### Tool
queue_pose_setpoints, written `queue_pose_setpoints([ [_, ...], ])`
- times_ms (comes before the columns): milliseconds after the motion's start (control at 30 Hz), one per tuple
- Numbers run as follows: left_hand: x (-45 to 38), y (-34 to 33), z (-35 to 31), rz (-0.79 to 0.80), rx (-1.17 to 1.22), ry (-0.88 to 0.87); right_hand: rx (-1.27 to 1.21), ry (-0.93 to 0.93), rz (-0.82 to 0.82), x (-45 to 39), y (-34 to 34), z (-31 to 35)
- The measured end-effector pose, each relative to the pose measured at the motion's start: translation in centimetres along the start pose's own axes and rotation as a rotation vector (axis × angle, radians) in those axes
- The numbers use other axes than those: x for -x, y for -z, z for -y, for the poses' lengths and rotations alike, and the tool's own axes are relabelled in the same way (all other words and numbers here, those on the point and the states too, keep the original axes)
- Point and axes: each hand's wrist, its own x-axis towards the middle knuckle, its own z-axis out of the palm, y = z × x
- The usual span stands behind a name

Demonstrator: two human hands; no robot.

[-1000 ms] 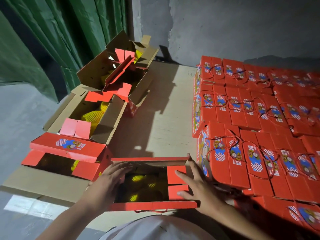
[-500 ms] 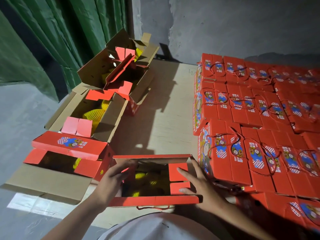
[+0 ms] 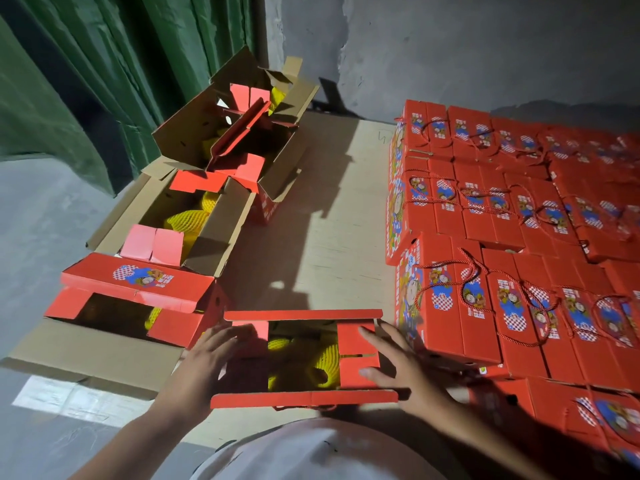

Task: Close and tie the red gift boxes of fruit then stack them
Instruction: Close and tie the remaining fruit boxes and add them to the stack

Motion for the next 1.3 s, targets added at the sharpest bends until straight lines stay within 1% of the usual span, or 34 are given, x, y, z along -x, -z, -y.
queue_pose_setpoints([
  [167, 1.9, -0.5, 0.4, 0.033, -0.093, -0.129, 0.175, 0.206, -0.193, 0.9, -0.1, 0.7],
  [200, 2.2, -0.7, 0.4, 0.037, -0.072, -0.138, 0.170, 0.233, -0.191, 1.1, -0.1, 0.7],
  [267, 2.7, -1.1, 0.5, 0.049, -0.046, -0.110, 0.023, 0.202, -0.045, 1.7, 0.4, 0.6],
  [300, 3.0, -1.3, 0.6, 0.061, -0.052, -0.090, -0.007, 0.187, 0.046, 2.0, 0.7, 0.2],
  [333, 3.3, -1.4, 0.6, 0.085, -0.037, -0.072, 0.011, 0.162, 0.098, 2.3, 0.7, -0.1],
  [400, 4.4, -1.4, 0.7, 0.117, 0.065, -0.015, 0.169, 0.131, 0.131, 2.5, 0.5, -0.9],
  [467, 5.4, -1.1, 0.4, 0.126, 0.176, 0.052, 0.260, 0.145, 0.146, 2.3, 0.3, -1.2],
  [567, 5.9, -1.0, -0.3, 0.066, 0.263, 0.073, 0.209, 0.143, 0.216, 2.3, 0.2, -1.0],
  [633, 5.7, -1.0, -0.6, 0.001, 0.295, 0.090, 0.164, 0.151, 0.175, 2.6, 0.1, -1.0],
  [733, 4.5, -1.0, -1.3, -0.102, 0.324, 0.164, 0.109, 0.127, 0.019, 2.6, -0.1, -0.4],
  [833, 3.4, -1.0, -2.0, -0.184, 0.346, 0.219, 0.024, 0.118, -0.183, 2.1, -0.3, 0.7],
  [900, 2.8, -1.2, -2.0, -0.227, 0.311, 0.213, -0.091, 0.042, -0.256, 1.8, -1.0, 1.1],
  [967, 2.3, -1.5, -1.8, -0.251, 0.226, 0.139, -0.182, -0.040, -0.274, 1.6, -1.3, 1.4],
  [1000, 2.0, -1.7, -1.7, -0.259, 0.128, 0.085, -0.160, -0.035, -0.283, 1.5, -1.4, 1.5],
  [1067, 1.5, -2.1, -1.6, -0.236, -0.061, -0.022, 0.020, 0.081, -0.317, 1.3, -1.6, 1.4],
  [1100, 1.5, -2.3, -1.6, -0.198, -0.137, -0.058, 0.108, 0.137, -0.328, 1.3, -1.5, 1.4],
  [1133, 1.5, -2.6, -1.6, -0.161, -0.214, -0.076, 0.157, 0.153, -0.304, 1.3, -1.4, 1.6],
  [1200, 1.7, -3.3, -1.5, -0.098, -0.347, -0.105, 0.201, 0.140, -0.200, 1.4, -1.4, 1.6],
  [1233, 1.8, -3.7, -1.4, -0.080, -0.383, -0.118, 0.237, 0.146, -0.140, 1.5, -1.5, 1.5],
  [1300, 1.7, -4.0, -1.3, -0.069, -0.384, -0.121, 0.316, 0.130, -0.030, 1.6, -1.4, 1.4],
])
